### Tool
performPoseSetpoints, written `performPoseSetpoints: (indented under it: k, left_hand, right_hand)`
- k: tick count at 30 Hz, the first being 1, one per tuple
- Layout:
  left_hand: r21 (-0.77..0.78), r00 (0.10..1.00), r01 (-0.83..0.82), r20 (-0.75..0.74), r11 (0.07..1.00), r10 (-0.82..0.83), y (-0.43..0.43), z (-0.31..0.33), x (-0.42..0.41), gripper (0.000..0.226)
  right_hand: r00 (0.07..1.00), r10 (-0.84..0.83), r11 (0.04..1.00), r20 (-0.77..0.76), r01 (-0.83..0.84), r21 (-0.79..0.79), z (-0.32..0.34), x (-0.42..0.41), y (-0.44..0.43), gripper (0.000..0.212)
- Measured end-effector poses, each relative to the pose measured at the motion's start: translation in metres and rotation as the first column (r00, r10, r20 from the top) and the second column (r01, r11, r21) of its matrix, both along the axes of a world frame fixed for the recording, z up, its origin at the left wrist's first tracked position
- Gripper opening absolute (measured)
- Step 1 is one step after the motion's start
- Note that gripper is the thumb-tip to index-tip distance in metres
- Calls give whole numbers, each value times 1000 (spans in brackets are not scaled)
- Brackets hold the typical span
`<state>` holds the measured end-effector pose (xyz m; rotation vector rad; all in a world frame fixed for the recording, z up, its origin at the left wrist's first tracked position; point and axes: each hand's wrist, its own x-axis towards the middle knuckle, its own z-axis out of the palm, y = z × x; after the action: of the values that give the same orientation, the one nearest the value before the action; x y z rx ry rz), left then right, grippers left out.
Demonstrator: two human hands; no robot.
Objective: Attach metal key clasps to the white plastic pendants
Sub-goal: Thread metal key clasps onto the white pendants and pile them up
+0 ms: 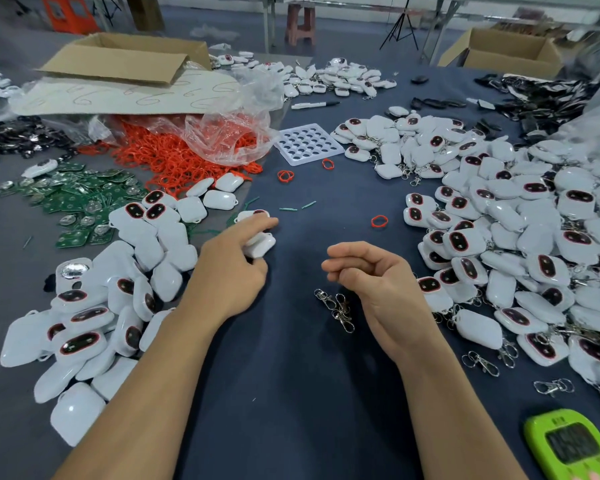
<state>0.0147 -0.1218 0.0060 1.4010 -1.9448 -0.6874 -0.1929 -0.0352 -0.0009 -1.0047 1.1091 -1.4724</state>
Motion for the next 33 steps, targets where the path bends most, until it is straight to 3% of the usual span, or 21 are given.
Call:
performPoseSetpoints:
  k: [3,7,9,11,13,16,18,20,23,25,27,29,31,33]
  left_hand:
    - [-2,996,76,-43,997,-76,7,1,-9,64]
    - [17,969,124,-219,992,-118,21,-1,-27,51]
    - [35,937,133,-330,990,-115,27,-1,-37,53]
    - [74,886,152,-452,986,-103,30,0,-44,59]
    - [129,830,163,-553,978,-66,30,1,-47,59]
    - [222,686,238,-728,946,-2,29,4,-46,48]
    - [239,622,312,-783,920,-7,33,6,-47,36]
    - [202,670,279,-741,939,-39,38,5,-52,29]
    - [188,772,56,-630,981,76,42,1,-59,28]
    - [173,864,10,-497,985,78,41,1,-58,28]
    - [167,952,134,-294,977,-80,41,0,-54,31]
    - [104,973,226,-67,968,-220,38,-1,-48,28]
    - [16,986,163,43,987,-163,32,-2,-41,26]
    - [-83,993,5,119,997,5,26,-3,-36,27]
  right_hand:
    - [1000,1,1000,-7,-1,4,1,0,1,49]
    - [999,-28,999,-22,29,24,5,5,2,44]
    - [980,-107,992,-170,116,44,3,12,2,47]
    - [889,-151,982,-432,186,41,3,22,2,47]
    - [798,-146,983,-585,184,5,4,31,3,47]
    - [792,-119,987,-598,162,19,4,37,4,54]
    - [805,-143,983,-576,183,11,4,36,5,43]
    - [793,-185,973,-580,229,2,4,33,3,25]
    - [829,-242,955,-504,294,25,3,30,1,7]
    - [865,-311,934,-394,355,41,4,29,0,13]
    - [880,-373,913,-293,404,50,5,26,-1,17]
    - [887,-398,904,-234,423,66,5,24,-2,23]
    - [898,-393,904,-197,417,94,4,24,-1,28]
    - [908,-378,905,-183,404,135,3,24,-1,28]
